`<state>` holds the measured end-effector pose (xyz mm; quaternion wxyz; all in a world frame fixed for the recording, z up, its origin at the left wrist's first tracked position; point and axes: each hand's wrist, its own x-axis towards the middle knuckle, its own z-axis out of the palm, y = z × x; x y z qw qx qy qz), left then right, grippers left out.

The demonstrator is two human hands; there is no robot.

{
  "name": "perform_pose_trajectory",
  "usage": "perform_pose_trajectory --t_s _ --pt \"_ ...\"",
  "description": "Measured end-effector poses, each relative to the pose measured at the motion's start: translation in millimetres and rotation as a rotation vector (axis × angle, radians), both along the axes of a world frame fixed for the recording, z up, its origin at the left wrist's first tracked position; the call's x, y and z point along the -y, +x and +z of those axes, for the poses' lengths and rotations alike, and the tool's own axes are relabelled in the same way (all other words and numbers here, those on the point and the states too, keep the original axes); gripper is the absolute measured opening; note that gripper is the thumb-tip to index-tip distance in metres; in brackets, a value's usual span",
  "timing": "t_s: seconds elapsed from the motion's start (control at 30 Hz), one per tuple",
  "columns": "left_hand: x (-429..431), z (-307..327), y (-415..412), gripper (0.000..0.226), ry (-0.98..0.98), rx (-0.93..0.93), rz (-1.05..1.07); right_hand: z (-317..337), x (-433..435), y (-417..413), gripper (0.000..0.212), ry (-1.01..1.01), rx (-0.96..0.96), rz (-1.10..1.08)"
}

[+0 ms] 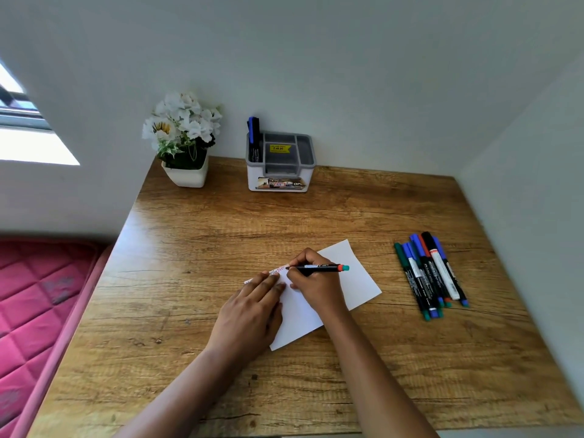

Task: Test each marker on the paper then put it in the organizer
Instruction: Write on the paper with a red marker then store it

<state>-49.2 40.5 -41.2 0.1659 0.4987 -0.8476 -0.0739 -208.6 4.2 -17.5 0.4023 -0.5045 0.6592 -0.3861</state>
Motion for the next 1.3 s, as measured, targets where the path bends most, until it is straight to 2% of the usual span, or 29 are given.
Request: perform_pose_trajectory --t_s 0.63,0.7,0.8,1.0,1.1,1.2,1.3 --pt "1 -3 0 0.045 -0.011 -0.013 -0.002 0 1 0 0.007 -0.003 0.025 -0.02" --pt "1 -4 0 0.045 -0.022 -0.019 0.0 5 3 -4 0.01 0.012 0.141 -0.05" --pt "3 -4 0 0.043 -0.024 -0.039 -0.002 13 8 -16 0.009 0.059 0.429 -0.098" --pt "5 1 4 0.042 -0.027 -0.027 -0.01 18 9 -14 0.012 0.096 0.441 -0.063" --pt "10 17 6 0.035 0.013 -0.024 0.027 25 9 -15 0.011 0.09 0.487 -0.055" --pt "18 36 9 0.031 0.012 -0.182 0.07 42 3 -14 0.013 0.022 0.522 -0.03" --pt "26 63 6 0.021 0.05 -0.579 0.206 62 -5 -14 0.014 -0.066 0.554 -0.032"
